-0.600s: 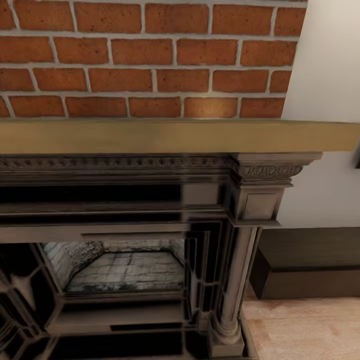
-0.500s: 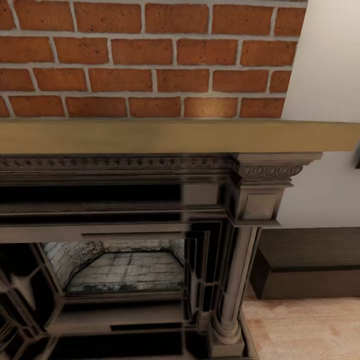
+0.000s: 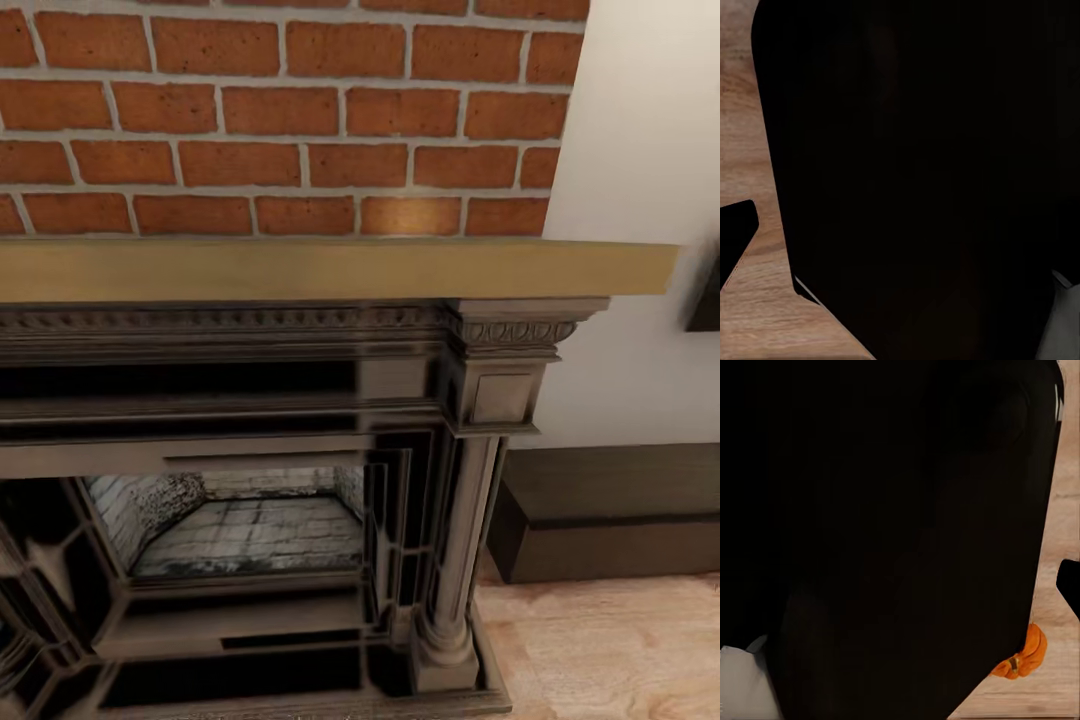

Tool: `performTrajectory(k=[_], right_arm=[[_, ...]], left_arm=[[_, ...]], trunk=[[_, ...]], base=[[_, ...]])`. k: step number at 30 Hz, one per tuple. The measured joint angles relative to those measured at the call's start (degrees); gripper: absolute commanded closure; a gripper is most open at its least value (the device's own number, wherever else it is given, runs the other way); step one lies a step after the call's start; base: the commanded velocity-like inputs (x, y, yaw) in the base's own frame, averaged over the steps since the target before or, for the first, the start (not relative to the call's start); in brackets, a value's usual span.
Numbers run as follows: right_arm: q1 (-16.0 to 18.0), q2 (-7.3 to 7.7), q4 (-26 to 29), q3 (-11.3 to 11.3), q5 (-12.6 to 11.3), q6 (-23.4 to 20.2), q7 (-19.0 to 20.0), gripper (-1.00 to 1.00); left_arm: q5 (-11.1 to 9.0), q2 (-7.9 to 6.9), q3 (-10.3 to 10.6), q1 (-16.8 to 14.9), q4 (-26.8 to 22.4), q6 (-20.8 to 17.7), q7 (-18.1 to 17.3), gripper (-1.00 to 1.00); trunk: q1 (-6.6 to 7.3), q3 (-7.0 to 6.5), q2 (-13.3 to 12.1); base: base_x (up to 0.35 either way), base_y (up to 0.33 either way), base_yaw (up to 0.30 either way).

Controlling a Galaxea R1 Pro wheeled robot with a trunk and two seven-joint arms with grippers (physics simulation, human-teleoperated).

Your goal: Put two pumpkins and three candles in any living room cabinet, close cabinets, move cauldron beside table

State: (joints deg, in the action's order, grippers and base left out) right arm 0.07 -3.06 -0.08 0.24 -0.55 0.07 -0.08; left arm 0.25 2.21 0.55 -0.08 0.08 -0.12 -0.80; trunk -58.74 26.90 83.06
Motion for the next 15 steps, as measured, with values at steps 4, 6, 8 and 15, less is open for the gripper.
performTrajectory(k=[4,6,8,15], right_arm=[[0.00,-0.01,-0.03,0.01,-0.01,0.00,0.00,-1.00],[0.00,-0.01,-0.06,0.01,-0.01,0.00,0.00,-1.00],[-0.01,-0.01,-0.11,0.01,-0.01,0.00,0.00,-1.00],[-0.01,-0.01,-0.14,0.00,0.01,0.00,0.00,-1.00]], left_arm=[[0.07,-0.11,0.06,0.00,0.00,0.49,0.01,-1.00],[0.07,-0.10,0.08,0.00,0.00,0.73,0.01,-1.00],[0.07,-0.10,0.12,0.00,0.00,1.41,0.01,-1.00],[0.10,-0.09,0.17,0.00,-0.01,2.21,0.06,-1.00]], trunk=[[0.01,0.00,0.00],[0.01,0.00,0.00],[0.01,-0.01,0.00],[0.01,-0.01,0.00]], base=[[0.044,0.147,-0.286],[0.006,0.024,-0.287],[0.002,0.009,-0.287],[0.000,0.001,-0.287]])
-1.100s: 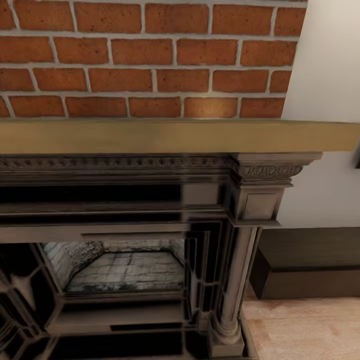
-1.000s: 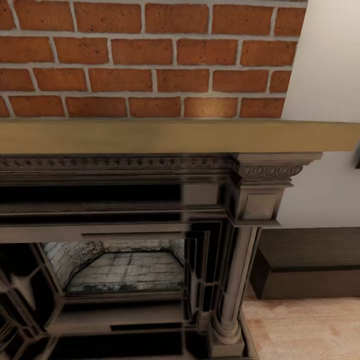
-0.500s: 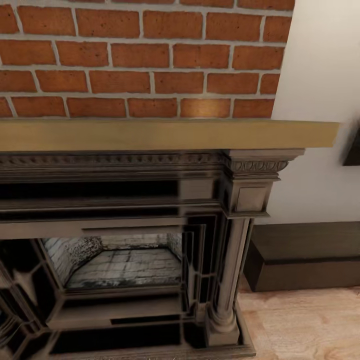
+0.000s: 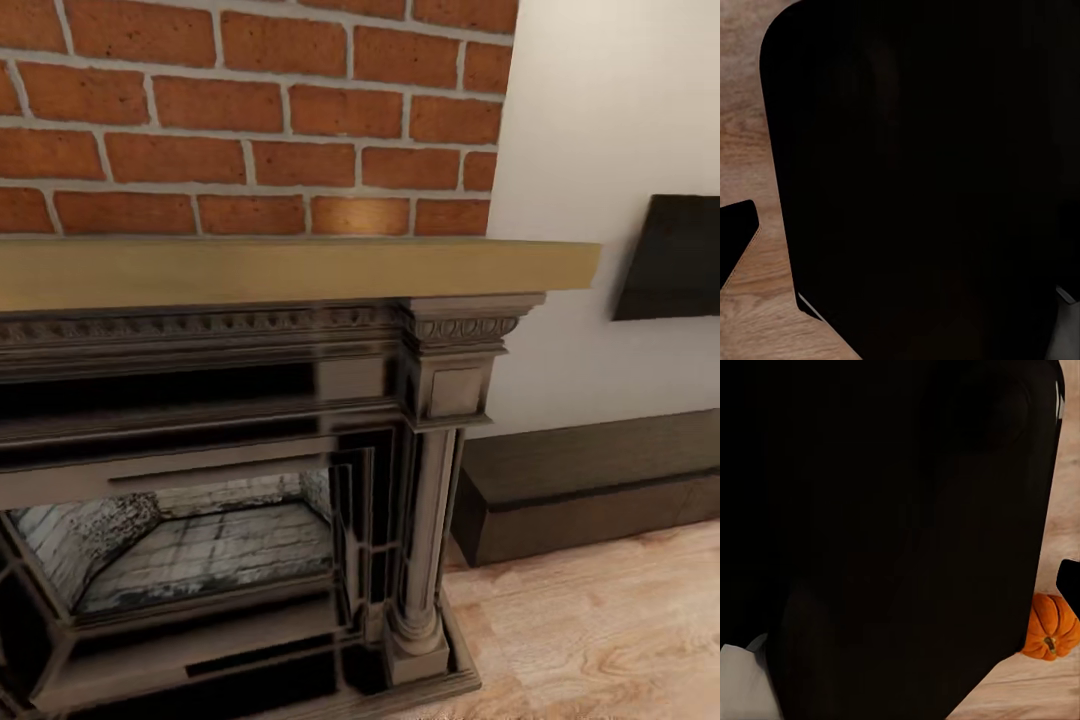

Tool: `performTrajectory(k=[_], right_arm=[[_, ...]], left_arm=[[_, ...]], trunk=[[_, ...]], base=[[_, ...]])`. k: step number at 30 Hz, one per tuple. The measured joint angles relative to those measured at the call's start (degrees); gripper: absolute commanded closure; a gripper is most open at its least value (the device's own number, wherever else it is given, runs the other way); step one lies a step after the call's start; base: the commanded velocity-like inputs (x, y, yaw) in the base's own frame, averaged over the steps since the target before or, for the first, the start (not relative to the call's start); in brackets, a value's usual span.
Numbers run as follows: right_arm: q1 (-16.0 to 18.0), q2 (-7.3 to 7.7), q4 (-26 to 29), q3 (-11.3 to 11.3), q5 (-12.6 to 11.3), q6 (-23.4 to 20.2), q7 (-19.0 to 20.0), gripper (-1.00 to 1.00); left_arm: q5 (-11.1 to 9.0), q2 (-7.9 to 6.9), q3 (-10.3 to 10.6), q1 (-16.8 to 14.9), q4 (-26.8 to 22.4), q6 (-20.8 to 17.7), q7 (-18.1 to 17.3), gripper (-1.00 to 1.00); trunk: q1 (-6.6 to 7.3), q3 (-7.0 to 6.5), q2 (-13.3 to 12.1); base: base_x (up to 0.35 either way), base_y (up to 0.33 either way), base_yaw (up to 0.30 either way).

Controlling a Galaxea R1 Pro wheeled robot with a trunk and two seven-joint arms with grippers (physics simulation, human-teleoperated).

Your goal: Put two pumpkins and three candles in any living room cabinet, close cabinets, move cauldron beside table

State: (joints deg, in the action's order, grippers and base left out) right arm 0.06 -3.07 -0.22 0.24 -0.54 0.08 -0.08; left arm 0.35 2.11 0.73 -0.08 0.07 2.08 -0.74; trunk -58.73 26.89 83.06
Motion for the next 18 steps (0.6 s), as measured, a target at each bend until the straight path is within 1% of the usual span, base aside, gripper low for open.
performTrajectory(k=[13,18], right_arm=[[0.00,0.00,-0.01,0.00,0.00,0.00,0.00,-1.00],[0.00,0.00,-0.02,0.00,-0.02,0.07,0.00,-1.00]], left_arm=[[-0.02,0.00,-0.12,0.00,0.00,0.19,0.03,-1.00],[-0.02,0.00,-0.08,0.00,0.00,0.20,0.09,-1.00]], trunk=[[0.00,0.00,0.00],[0.00,0.00,0.00]], base=[[0.000,0.000,-0.287],[0.026,0.039,-0.287]])
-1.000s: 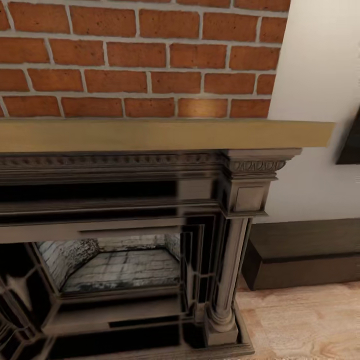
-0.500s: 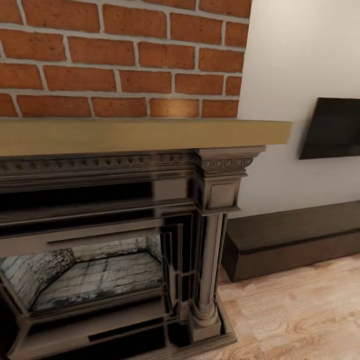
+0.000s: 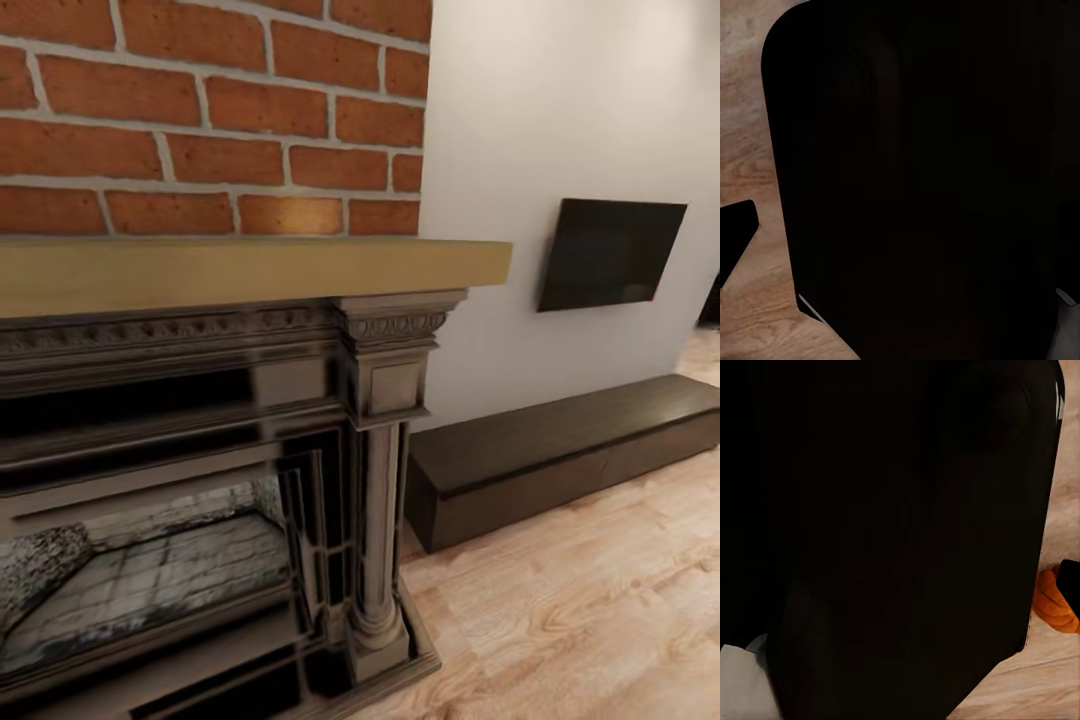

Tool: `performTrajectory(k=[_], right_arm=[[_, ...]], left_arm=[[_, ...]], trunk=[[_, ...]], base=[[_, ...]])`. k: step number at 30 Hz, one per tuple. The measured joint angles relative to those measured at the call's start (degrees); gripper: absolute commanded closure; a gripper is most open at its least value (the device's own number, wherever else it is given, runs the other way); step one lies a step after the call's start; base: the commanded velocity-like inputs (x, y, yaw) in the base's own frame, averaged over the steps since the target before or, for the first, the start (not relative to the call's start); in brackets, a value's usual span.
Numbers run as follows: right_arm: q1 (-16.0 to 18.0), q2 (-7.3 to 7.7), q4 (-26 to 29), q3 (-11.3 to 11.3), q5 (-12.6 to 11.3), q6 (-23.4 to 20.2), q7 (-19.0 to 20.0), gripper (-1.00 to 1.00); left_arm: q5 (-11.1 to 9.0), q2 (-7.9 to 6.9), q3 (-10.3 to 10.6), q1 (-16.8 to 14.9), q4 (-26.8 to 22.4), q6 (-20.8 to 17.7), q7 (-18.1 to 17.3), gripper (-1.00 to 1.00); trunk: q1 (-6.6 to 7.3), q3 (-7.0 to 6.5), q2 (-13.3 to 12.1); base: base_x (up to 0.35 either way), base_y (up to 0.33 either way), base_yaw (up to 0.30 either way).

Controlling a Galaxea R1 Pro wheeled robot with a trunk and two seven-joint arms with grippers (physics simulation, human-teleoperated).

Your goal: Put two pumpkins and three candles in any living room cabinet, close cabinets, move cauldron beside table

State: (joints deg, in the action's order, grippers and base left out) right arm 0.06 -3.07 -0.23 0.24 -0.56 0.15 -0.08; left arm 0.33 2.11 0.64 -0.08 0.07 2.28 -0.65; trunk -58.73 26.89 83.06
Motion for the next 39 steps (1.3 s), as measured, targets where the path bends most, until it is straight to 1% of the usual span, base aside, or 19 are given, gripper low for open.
performTrajectory(k=[18,24,26,29,30,31,33,34,35,36,37,39], right_arm=[[0.00,-0.02,0.01,0.00,0.00,0.01,0.02,-1.00],[0.00,-0.08,0.12,0.28,-0.14,0.01,0.00,-1.00],[0.00,-0.09,0.14,0.94,-1.03,0.01,0.07,-1.00],[0.01,-0.08,0.21,2.41,-2.33,0.05,0.32,-1.00],[0.01,-0.14,0.35,3.15,-2.59,0.03,0.42,-1.00],[0.02,-0.30,0.72,3.83,-2.72,0.02,0.45,-1.00],[0.08,-0.54,2.66,5.10,-2.86,-0.08,0.42,-1.00],[0.13,-0.64,4.35,6.27,-2.90,-0.26,0.37,-1.00],[0.18,-0.71,5.54,7.16,-2.91,-0.39,0.35,-1.00],[0.29,-0.81,7.82,8.95,-2.93,-0.64,0.33,-1.00],[0.38,-0.84,8.84,9.62,-2.94,-0.97,0.32,-1.00],[0.63,-0.85,10.55,10.08,-2.94,-2.05,0.31,-1.00]], left_arm=[[-0.01,0.00,-0.24,0.00,0.00,-0.01,0.25,-1.00],[-0.01,-0.28,-0.26,0.00,-0.41,0.02,0.21,-1.00],[0.03,-0.94,-0.26,-0.01,-2.56,-0.02,0.07,-1.00],[0.06,-1.46,-0.24,-0.01,-6.36,-0.52,0.10,-1.00],[0.06,-1.61,-0.29,-0.02,-8.87,-1.09,0.16,-1.00],[0.07,-1.65,-0.34,-0.01,-11.21,-2.39,0.21,-1.00],[0.03,-1.62,-0.47,-0.03,-15.23,-6.81,0.28,-1.00],[0.04,-1.45,-0.47,-0.04,-17.93,-9.52,0.33,-1.00],[0.05,-1.34,-0.44,-0.03,-19.53,-10.95,0.38,-1.00],[0.11,-1.14,-0.39,-0.04,-22.24,-12.96,0.57,-1.00],[0.12,-0.99,-0.32,-0.03,-23.51,-13.55,0.66,-1.00],[0.19,-0.48,-0.24,-0.02,-24.82,-13.96,1.32,-1.00]], trunk=[[0.00,0.00,0.00],[0.00,0.04,0.00],[0.00,0.08,0.00],[0.00,0.17,0.00],[0.00,0.19,0.00],[-0.01,0.22,-0.01],[-0.01,0.29,-0.01],[-0.01,0.32,-0.01],[-0.01,0.37,-0.01],[-0.01,0.41,-0.01],[-0.01,0.46,-0.01],[-0.01,0.56,-0.01]], base=[[0.001,0.002,-0.287],[0.000,0.000,-0.287],[0.000,0.000,-0.286],[0.000,0.000,-0.282],[0.000,0.000,-0.278],[0.000,0.000,-0.275],[0.000,0.000,-0.270],[0.000,0.000,-0.267],[0.000,0.000,-0.263],[0.000,0.000,-0.261],[0.000,0.000,-0.259],[0.000,0.000,-0.257]])
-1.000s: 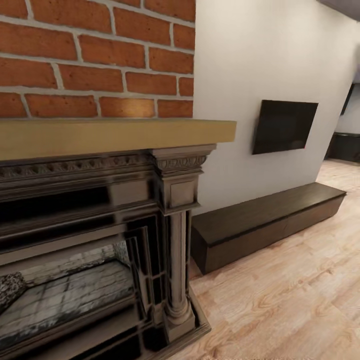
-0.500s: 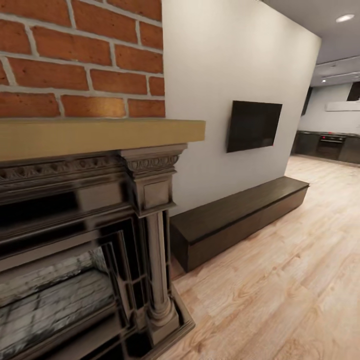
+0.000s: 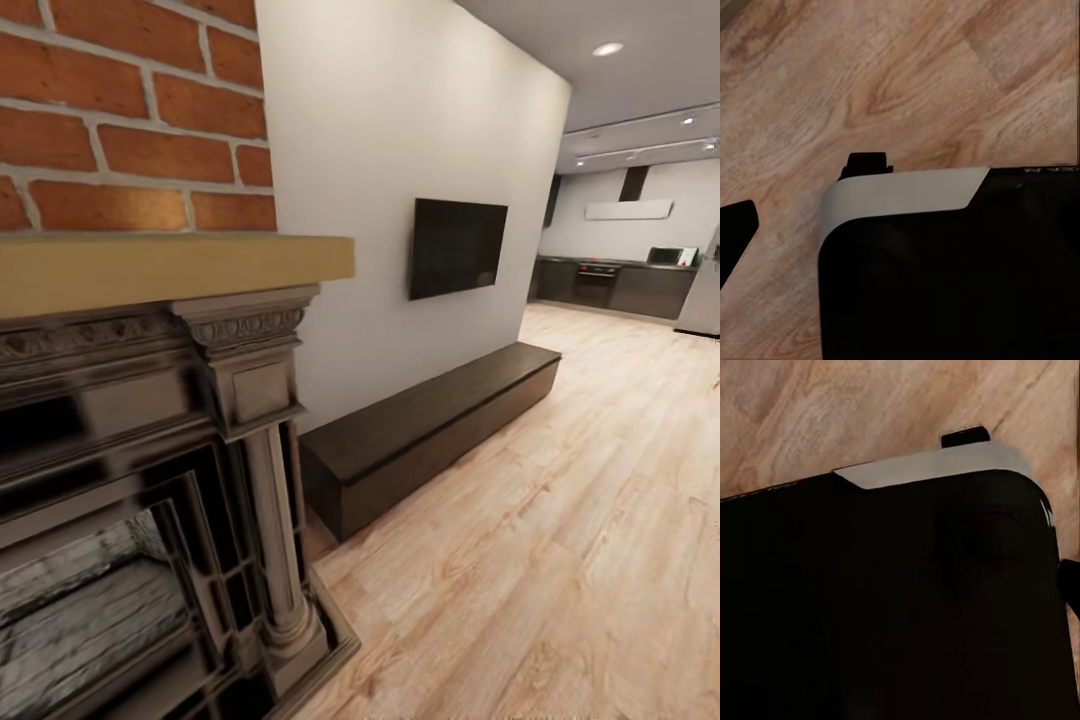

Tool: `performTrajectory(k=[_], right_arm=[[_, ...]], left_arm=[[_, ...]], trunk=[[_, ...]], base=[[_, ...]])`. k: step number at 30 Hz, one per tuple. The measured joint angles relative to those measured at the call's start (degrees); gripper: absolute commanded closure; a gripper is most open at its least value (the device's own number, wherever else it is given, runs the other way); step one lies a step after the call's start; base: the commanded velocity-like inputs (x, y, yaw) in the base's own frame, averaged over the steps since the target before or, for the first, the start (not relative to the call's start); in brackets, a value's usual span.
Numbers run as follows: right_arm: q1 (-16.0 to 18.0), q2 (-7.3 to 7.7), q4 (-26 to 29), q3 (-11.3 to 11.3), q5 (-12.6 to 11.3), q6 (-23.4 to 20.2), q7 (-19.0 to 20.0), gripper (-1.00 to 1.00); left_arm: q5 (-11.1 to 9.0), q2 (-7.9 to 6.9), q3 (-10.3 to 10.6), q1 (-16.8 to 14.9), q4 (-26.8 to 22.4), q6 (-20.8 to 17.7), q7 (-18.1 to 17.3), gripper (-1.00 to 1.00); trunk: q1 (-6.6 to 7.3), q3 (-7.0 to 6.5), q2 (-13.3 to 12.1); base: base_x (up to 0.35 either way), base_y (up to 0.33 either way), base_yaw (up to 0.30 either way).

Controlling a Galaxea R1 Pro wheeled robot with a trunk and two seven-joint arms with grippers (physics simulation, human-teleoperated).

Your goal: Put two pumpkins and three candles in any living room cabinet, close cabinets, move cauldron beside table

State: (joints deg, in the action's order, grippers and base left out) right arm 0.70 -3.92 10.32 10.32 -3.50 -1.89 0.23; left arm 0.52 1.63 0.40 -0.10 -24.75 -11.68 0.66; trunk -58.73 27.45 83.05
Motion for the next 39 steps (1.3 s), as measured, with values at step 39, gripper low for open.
performTrajectory(k=[39], right_arm=[[3.33,-2.26,26.14,0.64,-5.26,-9.14,-10.83,-1.00]], left_arm=[[3.54,5.92,0.09,-6.22,-11.86,1.55,4.49,-1.00]], trunk=[[0.00,2.56,0.00]], base=[[0.000,0.000,-0.216]])
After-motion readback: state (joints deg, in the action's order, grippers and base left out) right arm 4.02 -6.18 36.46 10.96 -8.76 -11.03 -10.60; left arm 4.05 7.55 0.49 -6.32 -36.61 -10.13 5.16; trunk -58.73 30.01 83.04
